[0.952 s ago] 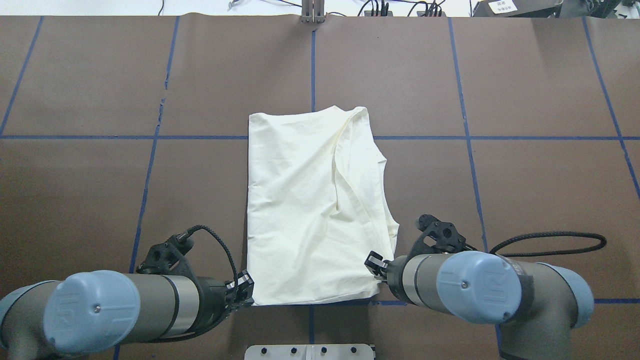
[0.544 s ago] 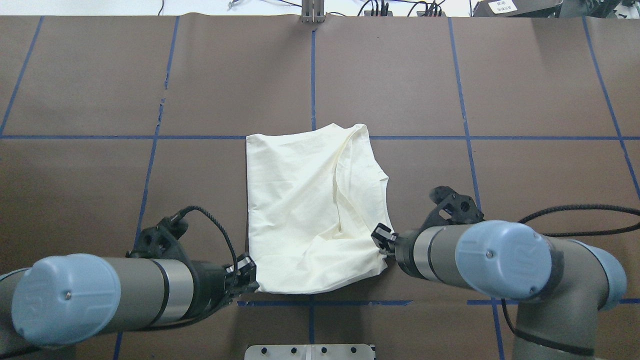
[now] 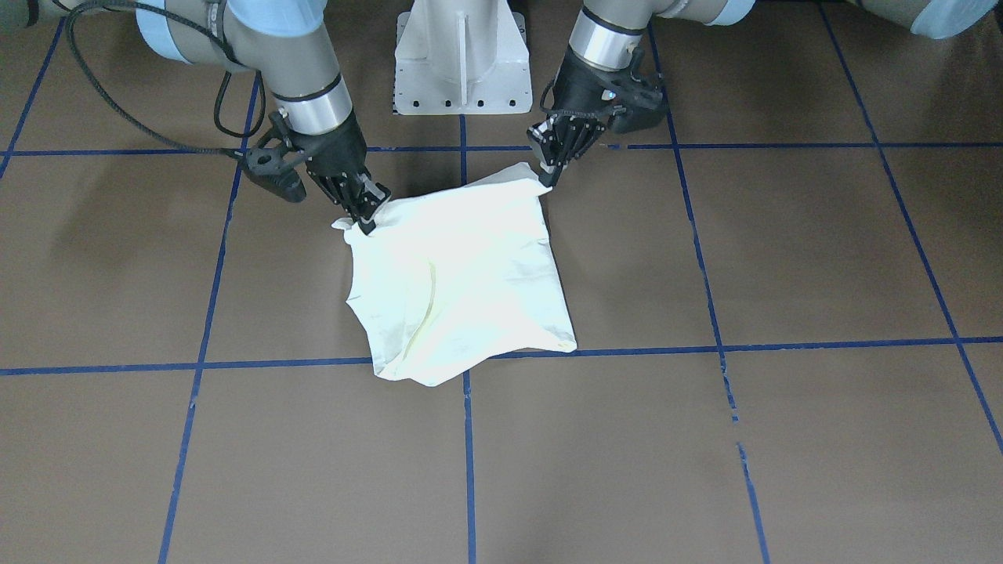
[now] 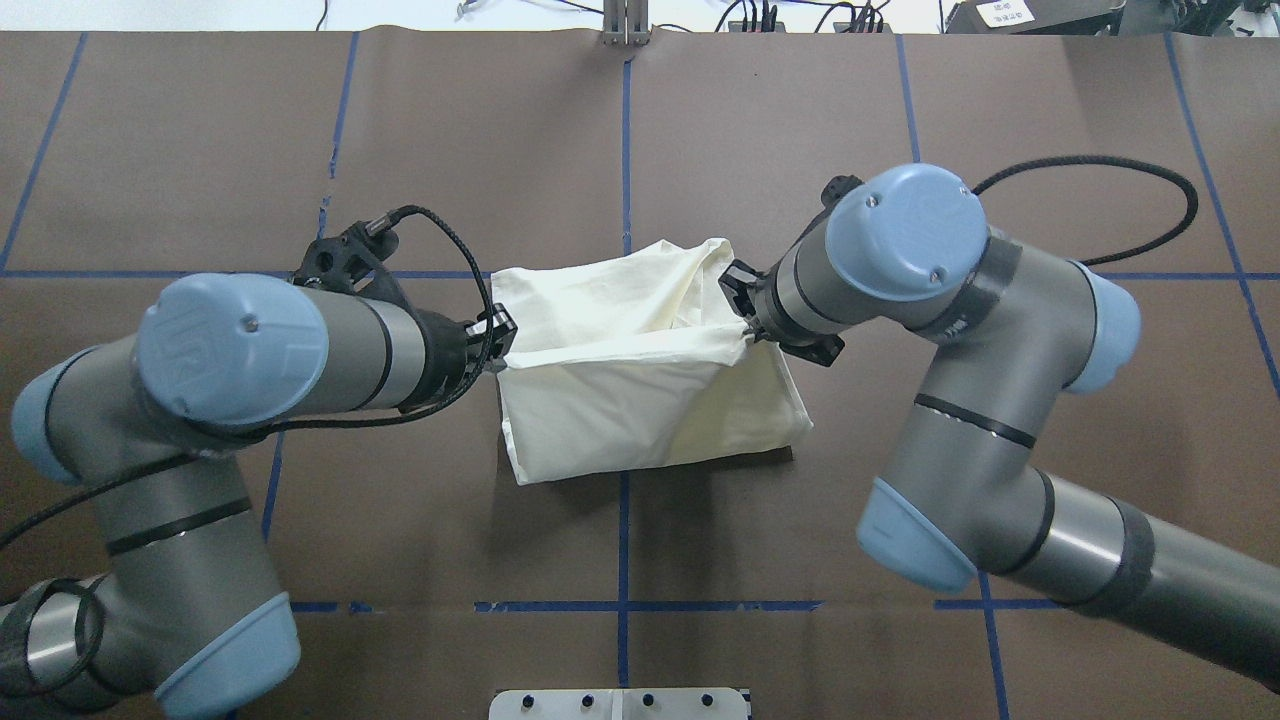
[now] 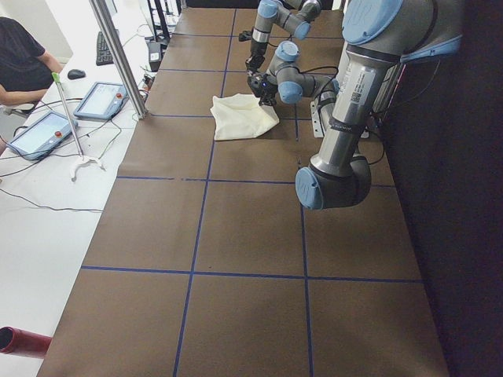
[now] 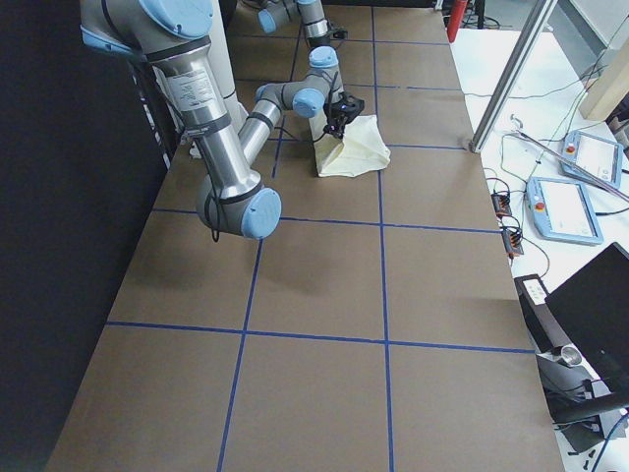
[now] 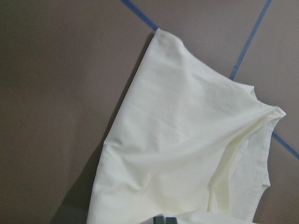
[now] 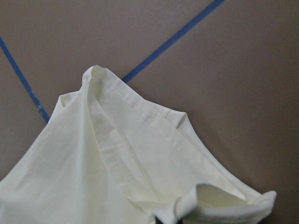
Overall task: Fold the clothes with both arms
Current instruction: 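Fold the lifted edge away from the robot over the shirt with both grippers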
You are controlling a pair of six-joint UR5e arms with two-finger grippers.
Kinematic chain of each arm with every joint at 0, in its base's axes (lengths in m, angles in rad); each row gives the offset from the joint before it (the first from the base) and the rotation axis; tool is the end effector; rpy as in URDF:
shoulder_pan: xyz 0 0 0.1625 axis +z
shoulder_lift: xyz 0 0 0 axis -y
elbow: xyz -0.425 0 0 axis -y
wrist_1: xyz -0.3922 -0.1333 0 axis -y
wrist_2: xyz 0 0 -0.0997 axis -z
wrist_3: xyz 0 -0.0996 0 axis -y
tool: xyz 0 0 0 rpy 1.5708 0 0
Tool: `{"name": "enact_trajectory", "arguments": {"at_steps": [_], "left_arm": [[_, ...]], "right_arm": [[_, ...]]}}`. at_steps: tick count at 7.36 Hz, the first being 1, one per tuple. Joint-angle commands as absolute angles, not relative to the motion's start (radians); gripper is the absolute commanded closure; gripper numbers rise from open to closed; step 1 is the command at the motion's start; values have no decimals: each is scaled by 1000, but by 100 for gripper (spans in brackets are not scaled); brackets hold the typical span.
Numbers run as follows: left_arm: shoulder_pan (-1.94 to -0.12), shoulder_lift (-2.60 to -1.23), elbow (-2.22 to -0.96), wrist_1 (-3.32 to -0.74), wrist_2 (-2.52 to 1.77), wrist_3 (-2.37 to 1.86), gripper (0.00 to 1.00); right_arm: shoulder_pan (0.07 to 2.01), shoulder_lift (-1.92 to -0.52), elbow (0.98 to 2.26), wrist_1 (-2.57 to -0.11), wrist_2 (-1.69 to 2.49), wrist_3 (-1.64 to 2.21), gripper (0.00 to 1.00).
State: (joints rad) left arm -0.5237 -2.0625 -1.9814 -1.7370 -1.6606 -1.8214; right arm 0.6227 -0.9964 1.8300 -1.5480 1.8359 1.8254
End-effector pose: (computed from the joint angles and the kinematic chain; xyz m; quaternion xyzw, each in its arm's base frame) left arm 0.4389 -0.3971 0.1897 0.0310 0.5092 -0.3034 0.8048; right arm -0.4513 -0.4560 0.2166 -0.0429 -0.4266 0.3333 0.8397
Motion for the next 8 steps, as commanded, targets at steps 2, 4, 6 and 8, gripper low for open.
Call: {"name": "enact_trajectory", "arguments": {"at_steps": [2, 4, 6, 8], "left_arm": [[-643, -2171, -1671, -1878, -1660, -1699, 100], [-653, -2171, -1603, -1947, -1658, -1639, 100], [-660, -2171, -1563, -1980, -1657, -1589, 100], [-692, -2087, -1574, -2242, -1724, -1579, 69]], "right_arm": [[692, -833, 1510, -1467, 1898, 1749, 100], [689, -827, 1433, -1364, 1911, 1747, 100], [690, -795, 1378, -1361, 1924, 1726, 100], [690, -775, 1350, -1361, 1924, 1718, 100]]}}
